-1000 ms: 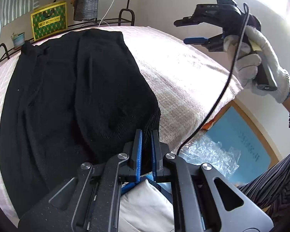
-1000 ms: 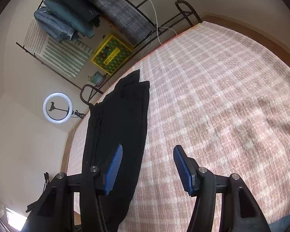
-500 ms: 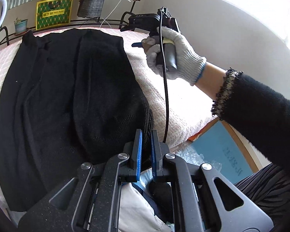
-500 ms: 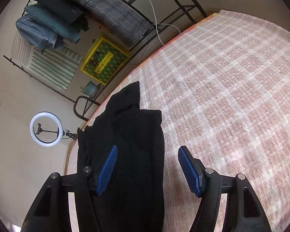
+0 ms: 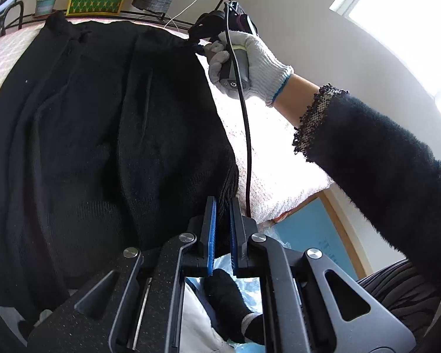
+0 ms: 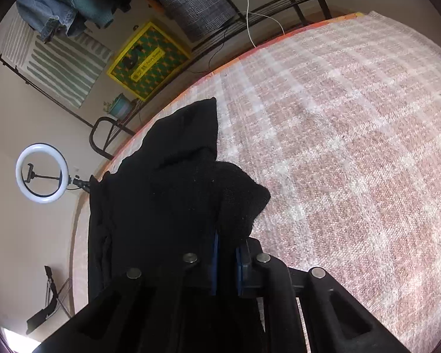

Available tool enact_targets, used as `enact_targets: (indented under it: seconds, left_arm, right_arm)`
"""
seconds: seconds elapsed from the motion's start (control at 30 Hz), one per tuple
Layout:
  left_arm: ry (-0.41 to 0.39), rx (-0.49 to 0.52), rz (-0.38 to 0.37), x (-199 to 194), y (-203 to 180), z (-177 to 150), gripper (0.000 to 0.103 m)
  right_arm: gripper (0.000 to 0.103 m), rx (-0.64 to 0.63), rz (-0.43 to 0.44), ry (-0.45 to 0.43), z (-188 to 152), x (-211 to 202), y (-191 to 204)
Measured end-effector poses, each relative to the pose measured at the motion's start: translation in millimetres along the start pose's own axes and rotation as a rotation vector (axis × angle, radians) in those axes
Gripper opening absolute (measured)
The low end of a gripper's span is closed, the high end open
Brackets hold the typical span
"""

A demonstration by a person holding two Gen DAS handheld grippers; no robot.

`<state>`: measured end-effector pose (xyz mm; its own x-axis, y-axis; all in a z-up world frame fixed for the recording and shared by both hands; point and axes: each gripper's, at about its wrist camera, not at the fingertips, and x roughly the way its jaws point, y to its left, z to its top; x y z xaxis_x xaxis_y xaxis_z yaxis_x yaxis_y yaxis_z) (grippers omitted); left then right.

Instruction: Fold large clothes

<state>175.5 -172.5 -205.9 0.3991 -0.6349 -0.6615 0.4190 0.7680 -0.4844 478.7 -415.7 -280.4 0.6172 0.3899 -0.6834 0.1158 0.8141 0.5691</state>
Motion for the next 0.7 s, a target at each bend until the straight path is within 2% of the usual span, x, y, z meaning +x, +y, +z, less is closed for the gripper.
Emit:
enact_targets:
  seconds: [0.17,0.37,0.57,0.7]
  left_arm:
    - [-0.03,-0.089,-0.029,-15,15,-5,0.006]
    - [-0.082,-0.158,-0.021,-44,34,-13,0.006]
    - [-0.094,-0.196,0.018,-57,54,-23,0.006]
    - [-0.08,-0.229,0.033,-56,68,-29,0.006]
  right_arm:
    - [0.005,-0.107,-0.068,-0.018,5,-17,54]
    - [0.004,-0.304,-0.178,-0.021,-4,-11,145]
    - [0.004,-0.547,-0.276,0.016,-36,39,235]
    - [0.004,-0.7,-0.34,0.067,-69,84,270]
